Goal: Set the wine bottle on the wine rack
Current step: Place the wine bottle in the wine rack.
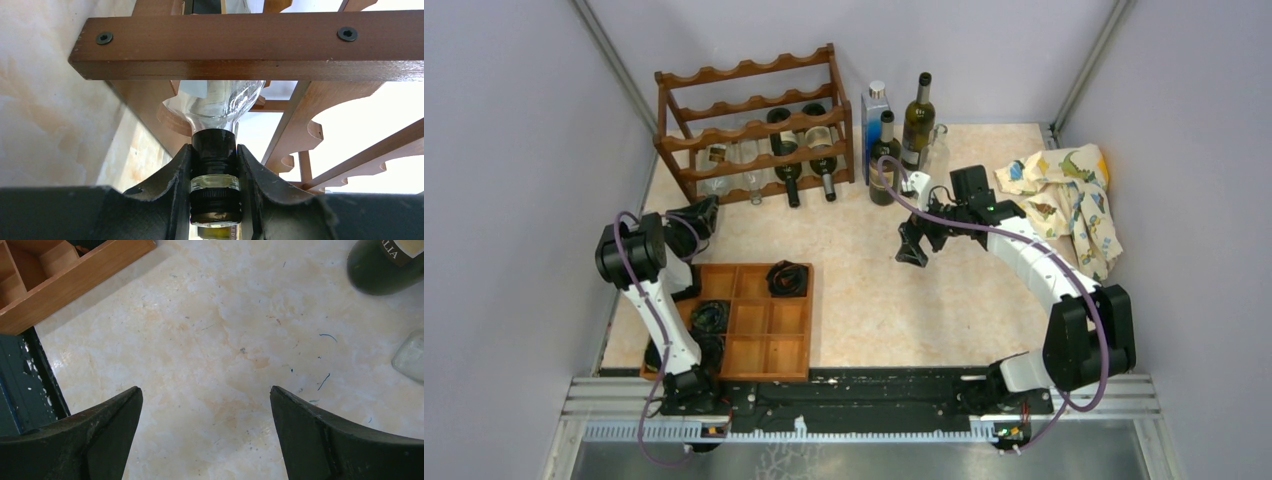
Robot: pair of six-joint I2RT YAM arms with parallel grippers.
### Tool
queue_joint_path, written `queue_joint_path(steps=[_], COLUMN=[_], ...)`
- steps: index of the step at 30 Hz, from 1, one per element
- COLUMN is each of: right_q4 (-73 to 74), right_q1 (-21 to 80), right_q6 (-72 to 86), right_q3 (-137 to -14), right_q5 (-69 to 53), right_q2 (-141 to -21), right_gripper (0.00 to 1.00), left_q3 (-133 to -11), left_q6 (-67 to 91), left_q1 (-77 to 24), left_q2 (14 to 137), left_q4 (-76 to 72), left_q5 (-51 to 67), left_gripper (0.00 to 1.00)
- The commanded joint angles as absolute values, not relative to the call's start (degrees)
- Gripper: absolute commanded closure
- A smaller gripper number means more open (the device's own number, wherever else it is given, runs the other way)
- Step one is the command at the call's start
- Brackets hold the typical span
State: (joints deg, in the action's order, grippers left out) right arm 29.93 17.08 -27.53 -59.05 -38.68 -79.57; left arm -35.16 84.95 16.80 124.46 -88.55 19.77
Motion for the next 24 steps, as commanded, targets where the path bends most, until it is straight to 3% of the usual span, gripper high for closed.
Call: queue_joint_path(steps=[1,24], right_q4=[29.3,28.8], right_q1=[16.8,16.8], right_q6=[-28.6,-29.0], right_q3=[-61.2,-60.7], right_q5=[-39.4,-39.5], right_q2=[-78.6,-77.9], right_gripper=[0.04,0.04], left_q3=[-33.8,-35.5], left_q6=[86.7,89.2], left_q1=[14.9,14.9], left_q2=[129.6,126.8], left_q4=[-98.6,-102.7], left_q5=[14.2,18.6], left_gripper=[1.00,1.00])
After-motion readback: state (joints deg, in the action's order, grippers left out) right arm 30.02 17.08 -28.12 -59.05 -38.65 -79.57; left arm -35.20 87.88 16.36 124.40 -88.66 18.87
